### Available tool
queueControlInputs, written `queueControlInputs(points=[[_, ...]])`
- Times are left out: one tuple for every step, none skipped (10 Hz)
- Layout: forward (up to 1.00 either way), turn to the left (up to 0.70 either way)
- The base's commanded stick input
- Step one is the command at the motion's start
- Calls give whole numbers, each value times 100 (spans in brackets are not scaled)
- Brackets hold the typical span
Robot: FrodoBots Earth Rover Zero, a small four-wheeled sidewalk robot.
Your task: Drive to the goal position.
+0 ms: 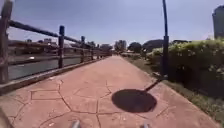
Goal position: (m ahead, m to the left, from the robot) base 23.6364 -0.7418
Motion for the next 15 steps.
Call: queueControlInputs(points=[[85, 0], [85, 0], [85, 0], [85, 0], [85, 0], [85, 0], [85, 0], [85, 0], [85, 0], [85, 0], [85, 0], [85, 0], [85, -12], [85, -34], [85, -34]])
